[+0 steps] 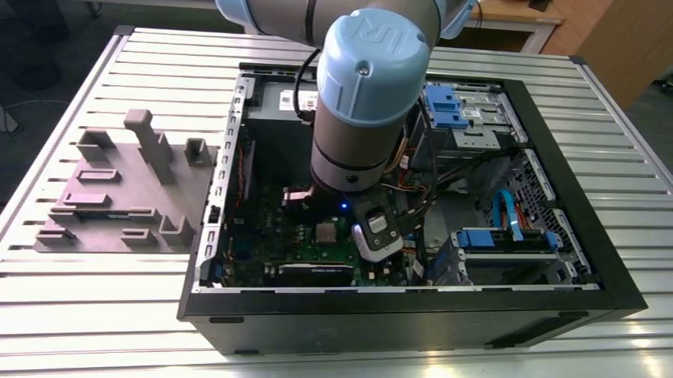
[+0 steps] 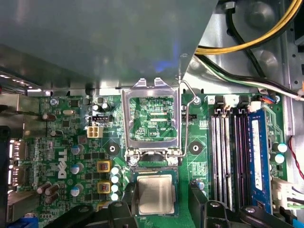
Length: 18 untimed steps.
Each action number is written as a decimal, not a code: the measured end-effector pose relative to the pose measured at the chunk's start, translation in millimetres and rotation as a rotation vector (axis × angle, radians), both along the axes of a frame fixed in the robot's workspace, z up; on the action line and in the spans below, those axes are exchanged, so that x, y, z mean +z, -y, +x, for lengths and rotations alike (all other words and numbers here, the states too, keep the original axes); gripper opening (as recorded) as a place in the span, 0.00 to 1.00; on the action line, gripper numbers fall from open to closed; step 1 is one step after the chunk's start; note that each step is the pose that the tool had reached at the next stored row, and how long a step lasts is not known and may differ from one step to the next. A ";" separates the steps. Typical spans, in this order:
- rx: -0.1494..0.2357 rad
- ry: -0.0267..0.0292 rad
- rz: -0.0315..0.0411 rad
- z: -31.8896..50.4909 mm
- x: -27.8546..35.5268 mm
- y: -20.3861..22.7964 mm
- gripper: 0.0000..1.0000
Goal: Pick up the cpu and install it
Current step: 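Place the cpu into insertion slot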
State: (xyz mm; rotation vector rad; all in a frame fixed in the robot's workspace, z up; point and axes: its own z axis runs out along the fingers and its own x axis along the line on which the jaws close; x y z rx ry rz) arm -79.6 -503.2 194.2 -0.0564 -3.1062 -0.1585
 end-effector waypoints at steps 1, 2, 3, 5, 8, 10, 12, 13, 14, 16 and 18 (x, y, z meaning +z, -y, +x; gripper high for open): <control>0.000 0.0000 0.0003 0.0 0.0 0.0 0.56; 0.000 0.0000 -0.0005 0.0 -0.1 0.0 0.56; 0.000 -0.0001 -0.0014 -0.1 0.0 0.1 0.56; 0.000 -0.0001 -0.0019 -0.4 0.0 0.1 0.56; 0.000 0.0001 -0.0019 -1.2 -0.1 0.1 0.56; 0.001 0.0001 -0.0019 -2.2 -0.1 0.2 0.56; 0.001 0.0001 -0.0019 -2.2 -0.8 0.2 0.56; 0.001 0.0000 -0.0020 -2.2 -1.4 0.2 0.56; 0.001 0.0000 -0.0020 -2.2 -2.0 0.2 0.56; 0.002 0.0000 -0.0021 -2.3 -3.3 0.3 0.56; 0.003 0.0000 -0.0021 -2.3 -4.5 0.4 0.56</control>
